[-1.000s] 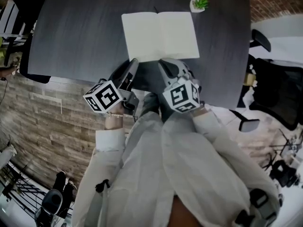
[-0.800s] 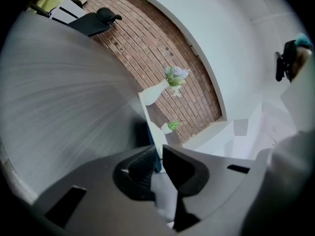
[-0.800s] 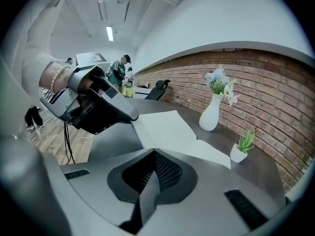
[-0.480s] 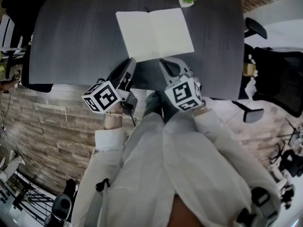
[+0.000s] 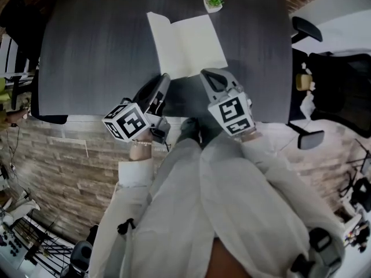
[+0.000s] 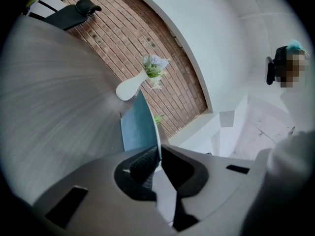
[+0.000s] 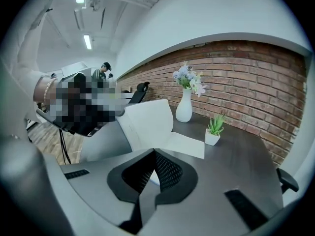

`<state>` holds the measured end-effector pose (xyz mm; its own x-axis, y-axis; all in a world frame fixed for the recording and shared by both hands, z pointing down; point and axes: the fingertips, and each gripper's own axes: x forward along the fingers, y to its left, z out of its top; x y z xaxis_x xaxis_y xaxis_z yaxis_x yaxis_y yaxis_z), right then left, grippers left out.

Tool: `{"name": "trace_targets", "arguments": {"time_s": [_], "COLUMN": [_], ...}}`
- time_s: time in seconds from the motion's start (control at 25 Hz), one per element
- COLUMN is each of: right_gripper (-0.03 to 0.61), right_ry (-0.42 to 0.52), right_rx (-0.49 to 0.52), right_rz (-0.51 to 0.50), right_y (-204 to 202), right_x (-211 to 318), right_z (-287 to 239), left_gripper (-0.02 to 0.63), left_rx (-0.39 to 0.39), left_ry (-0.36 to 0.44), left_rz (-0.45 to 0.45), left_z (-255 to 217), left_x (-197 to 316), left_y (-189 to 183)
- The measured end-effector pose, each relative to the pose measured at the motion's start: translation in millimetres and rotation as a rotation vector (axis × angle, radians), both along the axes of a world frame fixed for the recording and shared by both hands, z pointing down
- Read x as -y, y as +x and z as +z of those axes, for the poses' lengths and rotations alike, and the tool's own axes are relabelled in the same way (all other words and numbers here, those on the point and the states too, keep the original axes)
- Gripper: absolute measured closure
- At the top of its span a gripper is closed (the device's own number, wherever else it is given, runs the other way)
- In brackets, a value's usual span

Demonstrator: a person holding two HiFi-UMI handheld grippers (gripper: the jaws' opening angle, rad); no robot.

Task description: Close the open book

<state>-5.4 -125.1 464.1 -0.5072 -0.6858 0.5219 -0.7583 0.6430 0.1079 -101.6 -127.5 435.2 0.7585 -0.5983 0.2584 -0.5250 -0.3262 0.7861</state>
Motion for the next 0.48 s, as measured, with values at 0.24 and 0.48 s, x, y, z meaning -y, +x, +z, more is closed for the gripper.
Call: {"name": "trace_targets", "arguments": {"time_s": [0.24,0.48], "right_gripper": [0.574,0.574], "right_ry": [-0.003,-0.036], "right_rx": [0.046,0.120], "right_rz": [0.027,0.062], "right_y": [31.7,66.9], "right_x": [8.5,14.2], "right_z": [-13.9,-12.1], "left_gripper": [0.588,0.588], "left_rx": [0.006,0.038], "left_ry": [0.011,0.034], "left_rz": [0.055,0.093], "left_z": [-8.1,-2.2], "left_x": [6.1,11.4], "left_y": [38.1,70.0]}}
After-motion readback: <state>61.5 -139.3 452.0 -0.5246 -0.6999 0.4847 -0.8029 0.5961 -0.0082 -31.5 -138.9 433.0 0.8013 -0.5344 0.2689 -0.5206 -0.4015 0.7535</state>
